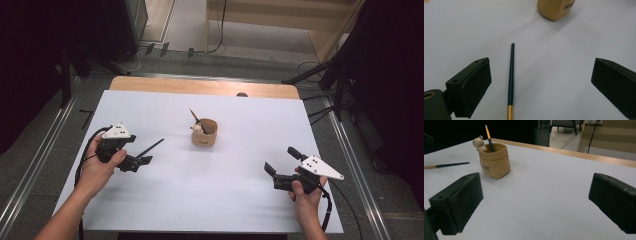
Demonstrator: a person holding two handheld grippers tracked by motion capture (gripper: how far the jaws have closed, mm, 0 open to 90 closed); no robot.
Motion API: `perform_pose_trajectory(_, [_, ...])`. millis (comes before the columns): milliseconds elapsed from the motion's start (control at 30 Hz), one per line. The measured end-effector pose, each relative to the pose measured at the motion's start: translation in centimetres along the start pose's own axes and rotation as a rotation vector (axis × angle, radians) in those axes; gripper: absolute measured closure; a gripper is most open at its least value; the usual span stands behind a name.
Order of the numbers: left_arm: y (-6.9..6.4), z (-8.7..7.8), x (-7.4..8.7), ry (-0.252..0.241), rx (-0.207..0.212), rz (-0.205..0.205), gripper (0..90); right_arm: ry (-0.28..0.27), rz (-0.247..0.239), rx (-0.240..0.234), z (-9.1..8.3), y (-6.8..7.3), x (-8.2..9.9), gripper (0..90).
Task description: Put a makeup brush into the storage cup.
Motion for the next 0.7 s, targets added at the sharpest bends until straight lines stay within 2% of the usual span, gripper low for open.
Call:
perform_pose_trajectory(100, [0.6, 0.3, 0.7, 0.066, 0.0, -0.009, 5.1, 0.004, 0.001, 0.0, 0.0, -0.1, 0.1, 0.0])
perform_pose_trajectory(233, [1.1, 0.8, 1.8, 0.165, -0.003, -0.027, 13.3, 0.001, -0.002, 0.0, 0.0, -0.2, 0.2, 0.0])
perform_pose_trajectory(333, [1.2, 1.1, 2.1, 0.203, 0.011, -0.039, 13.1, 0.008, -0.007, 0.006, 0.0, -0.2, 0.3, 0.0])
perform_pose_trajectory(433, [1.5, 1.3, 2.3, 0.235, 0.006, -0.046, 14.1, 0.009, -0.008, 0.005, 0.0, -0.3, 0.3, 0.0])
perform_pose_trajectory(533, [1.6, 1.6, 2.4, 0.272, 0.001, -0.064, 21.7, 0.009, -0.001, 0.006, -0.1, -0.3, 0.3, 0.0])
perform_pose_trajectory(700, [1.8, 1.9, 3.0, 0.34, 0.0, -0.064, 35.8, 0.006, -0.01, 0.001, -0.1, -0.5, 0.3, 0.0])
Point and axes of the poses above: each handheld gripper's, and its own axes: z roughly forward along the jaws, x roughly out of its underside, y roughly to its left, the point moved 10 cm from there along z, roughly forward along the jaws, and after that the axes turned 11 degrees about z, right-handed, at the moved point
